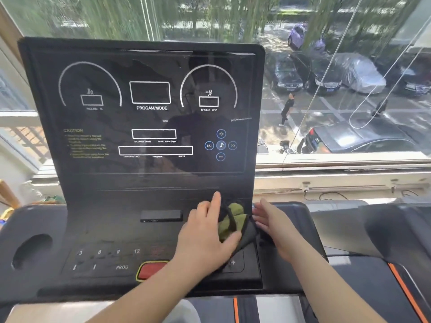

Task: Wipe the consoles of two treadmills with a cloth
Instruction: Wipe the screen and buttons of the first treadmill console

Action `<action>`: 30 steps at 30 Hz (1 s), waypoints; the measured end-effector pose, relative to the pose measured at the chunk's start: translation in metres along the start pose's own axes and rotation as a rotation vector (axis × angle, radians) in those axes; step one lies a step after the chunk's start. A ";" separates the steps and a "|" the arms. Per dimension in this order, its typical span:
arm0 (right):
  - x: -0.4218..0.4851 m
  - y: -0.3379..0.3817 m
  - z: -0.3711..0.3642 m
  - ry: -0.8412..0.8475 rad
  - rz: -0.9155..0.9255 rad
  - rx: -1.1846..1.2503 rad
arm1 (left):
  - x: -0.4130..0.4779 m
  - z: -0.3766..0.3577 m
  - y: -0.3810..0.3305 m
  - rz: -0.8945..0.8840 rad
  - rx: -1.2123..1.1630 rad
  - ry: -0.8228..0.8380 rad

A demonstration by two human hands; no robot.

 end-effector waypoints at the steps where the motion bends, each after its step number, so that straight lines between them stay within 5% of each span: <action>1: 0.001 -0.002 -0.002 0.019 -0.003 -0.040 | -0.007 -0.010 -0.004 -0.081 0.093 -0.031; 8: 0.014 0.002 -0.005 0.004 -0.013 -0.074 | 0.001 -0.040 -0.023 -0.507 0.294 -0.114; 14: 0.026 -0.003 -0.007 0.072 0.061 -0.207 | 0.025 0.003 0.049 -0.213 0.299 -0.323; 18: 0.031 -0.006 -0.007 0.077 0.042 -0.210 | 0.017 0.002 0.061 -0.018 0.296 -0.302; 26: 0.031 -0.012 -0.004 0.084 -0.057 -0.031 | 0.010 -0.050 -0.042 -0.413 0.339 -0.119; 30: 0.035 -0.013 0.008 -0.079 -0.036 0.075 | 0.033 0.007 -0.032 -0.382 0.306 -0.340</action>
Point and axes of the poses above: each hand's wrist, its own x-axis towards the middle knuckle, its own z-axis out of the back of the hand, y = z × x, the point moved 4 cm from there along x, towards the middle knuckle, and after that the axes turned 13 degrees about z, right-handed, at the moved point
